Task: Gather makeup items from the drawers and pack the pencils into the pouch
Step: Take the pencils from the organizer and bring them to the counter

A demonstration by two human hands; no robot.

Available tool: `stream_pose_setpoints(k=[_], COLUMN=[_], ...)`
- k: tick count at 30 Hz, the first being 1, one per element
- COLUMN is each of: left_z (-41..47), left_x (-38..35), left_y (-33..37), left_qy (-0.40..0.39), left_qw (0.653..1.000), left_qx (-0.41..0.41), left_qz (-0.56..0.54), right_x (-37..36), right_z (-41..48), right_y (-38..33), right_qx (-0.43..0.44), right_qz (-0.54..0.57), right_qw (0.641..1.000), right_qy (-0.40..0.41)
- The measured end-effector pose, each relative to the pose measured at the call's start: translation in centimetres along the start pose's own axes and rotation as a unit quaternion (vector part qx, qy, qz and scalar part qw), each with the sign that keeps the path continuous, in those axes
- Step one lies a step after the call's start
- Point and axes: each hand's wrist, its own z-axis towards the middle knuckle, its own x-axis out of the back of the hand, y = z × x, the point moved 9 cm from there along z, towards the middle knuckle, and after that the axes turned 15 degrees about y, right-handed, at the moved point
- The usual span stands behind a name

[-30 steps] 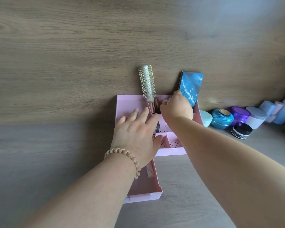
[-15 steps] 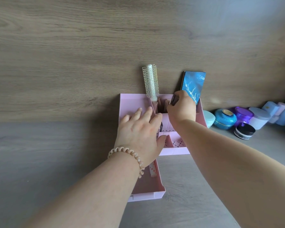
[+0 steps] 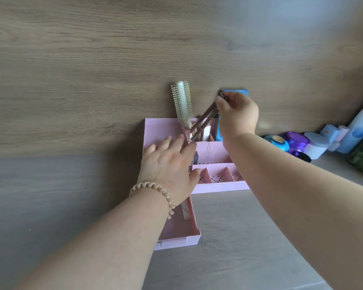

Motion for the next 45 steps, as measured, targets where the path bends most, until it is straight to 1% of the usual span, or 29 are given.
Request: stream_pose_setpoints(k=[3, 5, 7, 10, 13, 15, 17, 18, 19, 20, 22, 23, 25, 27, 29, 31, 32, 34, 35, 37, 41, 44, 45], left_z=[-0.1, 0.0, 0.0, 0.1, -0.6, -1.5, -2.2, -2.7, -3.2, -3.7, -5.3, -6.4, -8.4, -10.4, -12.2, -14.3, -15.1, -18.0, -18.2, -19.8, -27.2, -32.8, -34.8], left_x=[0.1, 0.0, -0.4, -0.3, 0.3, 1.0, 2.5, 3.5, 4.7, 5.9, 8.2, 9.3, 11.2, 13.4, 16.2, 19.3, 20.6, 25.0, 25.5, 27.8, 32.9, 35.4, 36.3], left_y=[-0.2, 0.1, -0.1, -0.1, 0.0, -0.2, -0.1, 0.4, 1.8, 3.5, 7.2, 9.0, 12.1, 15.3, 18.2, 21.3, 22.2, 26.8, 27.0, 29.2, 35.3, 39.0, 40.4], left_qy=[-0.015, -0.048, -0.085, -0.140, -0.186, -0.175, -0.123, -0.098, -0.079, -0.069, -0.076, -0.092, -0.156, -0.234, -0.293, -0.337, -0.352, -0.406, -0.406, -0.419, -0.493, -0.540, -0.550], left_qw=[1.000, 0.999, 0.996, 0.990, 0.982, 0.984, 0.986, 0.980, 0.968, 0.953, 0.917, 0.897, 0.851, 0.805, 0.755, 0.714, 0.699, 0.652, 0.645, 0.627, 0.585, 0.559, 0.555], left_qx=[0.004, 0.004, 0.010, 0.007, -0.014, 0.003, 0.073, 0.114, 0.138, 0.145, 0.127, 0.114, 0.109, 0.091, 0.081, 0.057, 0.038, -0.016, -0.011, -0.034, -0.147, -0.230, -0.257], left_qz=[0.006, 0.003, -0.006, -0.030, -0.035, -0.039, -0.081, -0.131, -0.194, -0.258, -0.369, -0.418, -0.490, -0.538, -0.581, -0.611, -0.621, -0.640, -0.648, -0.656, -0.627, -0.587, -0.569], right_x=[1.6, 3.4, 5.1, 8.4, 11.9, 14.1, 16.3, 17.5, 19.0, 20.6, 23.6, 25.4, 28.5, 31.8, 35.8, 40.6, 42.3, 49.4, 50.1, 53.5, 62.5, 68.0, 70.3], right_z=[0.3, 0.1, -0.4, -1.8, -4.2, -6.2, -7.8, -8.3, -8.7, -9.0, -9.7, -10.3, -11.6, -13.3, -15.5, -17.8, -18.6, -21.6, -22.0, -24.3, -32.0, -37.8, -39.9], right_y=[-1.4, -2.0, -2.2, -2.0, -1.7, -2.0, -2.9, -3.4, -4.0, -4.7, -6.0, -6.6, -8.2, -9.7, -11.9, -14.1, -14.7, -17.1, -17.3, -17.9, -19.4, -19.9, -20.1], right_qx=[0.014, 0.001, -0.023, -0.082, -0.136, -0.152, -0.147, -0.144, -0.139, -0.134, -0.124, -0.120, -0.116, -0.116, -0.115, -0.114, -0.119, -0.118, -0.128, -0.158, -0.190, -0.215, -0.226], right_qz=[0.013, 0.037, 0.065, 0.100, 0.111, 0.118, 0.118, 0.120, 0.125, 0.125, 0.104, 0.093, 0.077, 0.052, 0.038, 0.012, 0.005, -0.012, -0.006, -0.009, -0.030, -0.088, -0.109], right_qw=[1.000, 0.999, 0.997, 0.991, 0.983, 0.979, 0.979, 0.979, 0.980, 0.981, 0.986, 0.988, 0.990, 0.990, 0.988, 0.984, 0.981, 0.969, 0.968, 0.959, 0.941, 0.923, 0.914], right_qy=[-0.001, -0.008, -0.023, -0.044, -0.054, -0.066, -0.078, -0.079, -0.071, -0.061, -0.033, -0.015, 0.020, 0.060, 0.098, 0.134, 0.150, 0.216, 0.215, 0.234, 0.278, 0.306, 0.320])
